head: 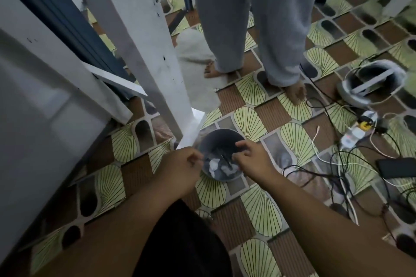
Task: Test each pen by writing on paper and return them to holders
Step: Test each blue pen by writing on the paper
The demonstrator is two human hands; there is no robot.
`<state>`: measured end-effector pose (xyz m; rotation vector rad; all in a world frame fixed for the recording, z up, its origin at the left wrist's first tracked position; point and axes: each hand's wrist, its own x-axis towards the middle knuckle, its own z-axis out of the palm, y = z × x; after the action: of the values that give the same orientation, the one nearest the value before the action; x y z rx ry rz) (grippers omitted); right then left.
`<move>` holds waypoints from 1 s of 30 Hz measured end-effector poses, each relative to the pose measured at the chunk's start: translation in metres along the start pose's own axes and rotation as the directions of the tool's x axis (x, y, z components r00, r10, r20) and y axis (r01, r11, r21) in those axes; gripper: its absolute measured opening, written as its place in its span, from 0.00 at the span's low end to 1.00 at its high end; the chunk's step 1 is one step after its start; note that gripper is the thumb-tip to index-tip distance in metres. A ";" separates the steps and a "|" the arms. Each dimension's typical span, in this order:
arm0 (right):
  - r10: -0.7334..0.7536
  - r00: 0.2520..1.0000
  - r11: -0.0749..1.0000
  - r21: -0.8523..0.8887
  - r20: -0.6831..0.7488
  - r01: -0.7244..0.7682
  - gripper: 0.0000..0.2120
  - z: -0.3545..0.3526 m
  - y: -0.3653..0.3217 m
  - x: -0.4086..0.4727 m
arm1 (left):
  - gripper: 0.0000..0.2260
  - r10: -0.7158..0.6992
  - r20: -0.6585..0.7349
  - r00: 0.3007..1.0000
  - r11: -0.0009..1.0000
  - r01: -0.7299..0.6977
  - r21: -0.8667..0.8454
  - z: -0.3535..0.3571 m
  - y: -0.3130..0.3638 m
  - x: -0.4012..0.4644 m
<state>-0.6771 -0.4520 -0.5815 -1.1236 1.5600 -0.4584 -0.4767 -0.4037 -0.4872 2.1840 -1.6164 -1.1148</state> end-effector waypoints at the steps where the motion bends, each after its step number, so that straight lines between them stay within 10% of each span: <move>1: -0.011 1.000 1.000 -0.012 -0.003 0.011 0.14 0.001 -0.002 0.000 | 0.05 -0.006 -0.011 1.000 1.000 0.006 -0.008 -0.003 -0.001 0.000; 12: -0.536 0.843 0.833 0.126 -0.054 0.538 0.05 0.017 -0.133 -0.111 | 0.07 0.132 -0.289 0.948 0.983 -0.162 -0.083 -0.094 0.023 -0.079; 20: -0.933 0.358 0.343 0.225 -0.027 0.912 0.04 0.023 -0.275 -0.276 | 0.06 0.282 -0.583 0.762 0.940 -0.341 0.009 -0.203 0.055 -0.263; 30: -0.985 -0.054 0.011 0.379 0.161 0.925 0.04 0.129 -0.381 -0.457 | 0.07 0.147 -0.879 0.454 0.961 -0.274 0.019 -0.307 0.015 -0.484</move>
<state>-0.4282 -0.2152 -0.0789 -1.9702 -0.0104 -1.1966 -0.3379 -0.0609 -0.0491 1.8392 -1.1868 0.0810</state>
